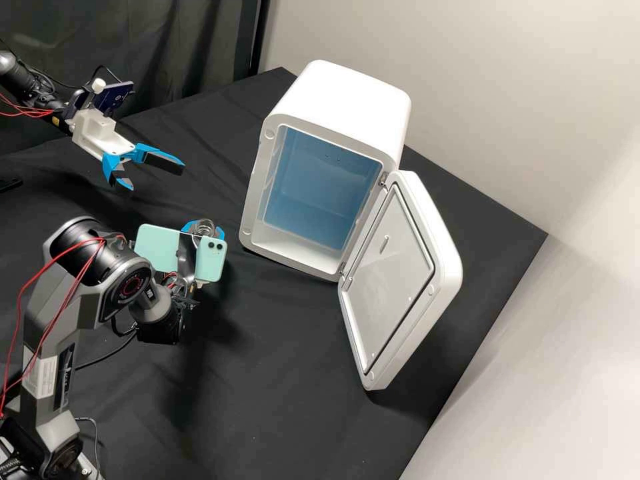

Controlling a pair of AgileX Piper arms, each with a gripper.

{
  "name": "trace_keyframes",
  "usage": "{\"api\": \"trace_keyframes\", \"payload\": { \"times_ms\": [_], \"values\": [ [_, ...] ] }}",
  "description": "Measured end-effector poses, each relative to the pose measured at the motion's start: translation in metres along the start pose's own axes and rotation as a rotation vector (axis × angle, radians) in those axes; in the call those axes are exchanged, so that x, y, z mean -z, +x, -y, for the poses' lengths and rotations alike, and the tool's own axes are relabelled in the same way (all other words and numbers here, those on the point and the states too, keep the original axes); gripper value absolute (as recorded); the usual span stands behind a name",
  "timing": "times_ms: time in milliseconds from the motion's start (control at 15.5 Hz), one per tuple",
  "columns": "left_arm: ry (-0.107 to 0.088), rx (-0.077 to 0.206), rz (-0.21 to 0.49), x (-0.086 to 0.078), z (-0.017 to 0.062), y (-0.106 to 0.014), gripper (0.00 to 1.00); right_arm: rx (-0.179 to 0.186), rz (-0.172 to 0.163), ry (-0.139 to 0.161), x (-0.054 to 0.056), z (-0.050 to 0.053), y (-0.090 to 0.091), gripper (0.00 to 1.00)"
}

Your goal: Place the flask in the incubator

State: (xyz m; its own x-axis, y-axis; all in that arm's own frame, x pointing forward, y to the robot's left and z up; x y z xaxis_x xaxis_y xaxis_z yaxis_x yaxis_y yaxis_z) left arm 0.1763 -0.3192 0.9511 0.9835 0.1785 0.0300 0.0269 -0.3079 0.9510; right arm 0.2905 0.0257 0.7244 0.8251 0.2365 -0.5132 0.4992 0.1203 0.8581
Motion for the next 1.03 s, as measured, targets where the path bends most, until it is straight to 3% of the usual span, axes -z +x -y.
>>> {"api": "trace_keyframes", "payload": {
  "times_ms": [129, 386, 708, 1029],
  "values": [
    [0.013, 0.001, 0.000, 0.000, 0.0006, 0.000, 1.00, -0.009, 0.000, 0.009, 0.000, 0.001, -0.002, 0.00],
    [0.000, 0.000, 0.015, 0.000, 0.0035, 0.000, 1.00, -0.038, 0.014, 0.033, -0.006, 0.001, -0.010, 0.00],
    [0.002, 0.001, 0.016, 0.000, 0.0043, 0.000, 1.00, -0.107, 0.059, 0.049, -0.023, -0.005, -0.031, 0.00],
    [0.002, 0.001, 0.016, 0.000, 0.0043, 0.000, 1.00, -0.167, 0.116, 0.048, -0.040, -0.022, -0.053, 0.00]
  ]
}}
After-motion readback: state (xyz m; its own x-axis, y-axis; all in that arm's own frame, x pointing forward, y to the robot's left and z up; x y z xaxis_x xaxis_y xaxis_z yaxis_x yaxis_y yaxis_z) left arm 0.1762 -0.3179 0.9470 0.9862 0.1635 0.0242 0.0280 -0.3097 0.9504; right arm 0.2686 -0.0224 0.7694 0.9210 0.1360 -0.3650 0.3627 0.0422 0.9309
